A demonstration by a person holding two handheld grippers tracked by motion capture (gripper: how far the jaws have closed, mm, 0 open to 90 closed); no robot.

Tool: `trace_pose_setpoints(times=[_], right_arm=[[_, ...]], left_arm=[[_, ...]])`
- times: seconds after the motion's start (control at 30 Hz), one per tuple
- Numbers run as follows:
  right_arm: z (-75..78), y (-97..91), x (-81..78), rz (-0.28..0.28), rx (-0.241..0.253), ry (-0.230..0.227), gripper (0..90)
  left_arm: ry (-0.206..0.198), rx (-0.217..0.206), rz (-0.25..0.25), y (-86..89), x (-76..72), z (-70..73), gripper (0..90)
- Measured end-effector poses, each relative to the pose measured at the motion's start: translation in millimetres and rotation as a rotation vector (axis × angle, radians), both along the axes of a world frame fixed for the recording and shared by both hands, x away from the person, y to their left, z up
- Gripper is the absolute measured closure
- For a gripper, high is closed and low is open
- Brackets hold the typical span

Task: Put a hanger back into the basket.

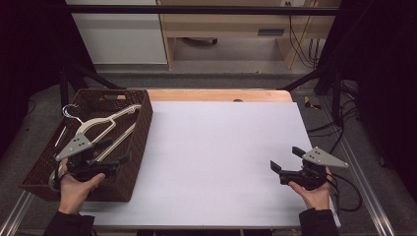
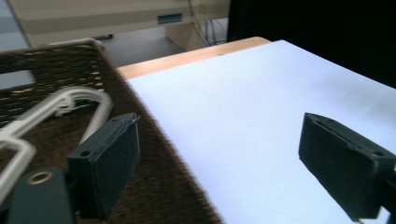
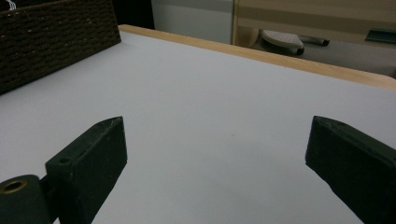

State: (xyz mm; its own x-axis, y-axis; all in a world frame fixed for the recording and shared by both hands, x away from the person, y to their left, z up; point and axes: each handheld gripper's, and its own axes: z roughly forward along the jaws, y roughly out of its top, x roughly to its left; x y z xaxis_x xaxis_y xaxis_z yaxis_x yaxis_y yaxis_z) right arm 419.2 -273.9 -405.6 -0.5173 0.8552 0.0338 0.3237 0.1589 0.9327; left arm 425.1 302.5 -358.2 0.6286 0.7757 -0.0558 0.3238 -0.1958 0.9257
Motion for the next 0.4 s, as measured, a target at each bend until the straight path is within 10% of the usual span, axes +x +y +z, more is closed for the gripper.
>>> trace_pose_setpoints(times=[0.4], right_arm=[[3.6, -3.8, -4.9, 0.031, 0.021, -0.034, 5.3]], left_arm=[[-0.002, 0.003, -0.025, -18.5, -1.3, -17.6, 8.9]])
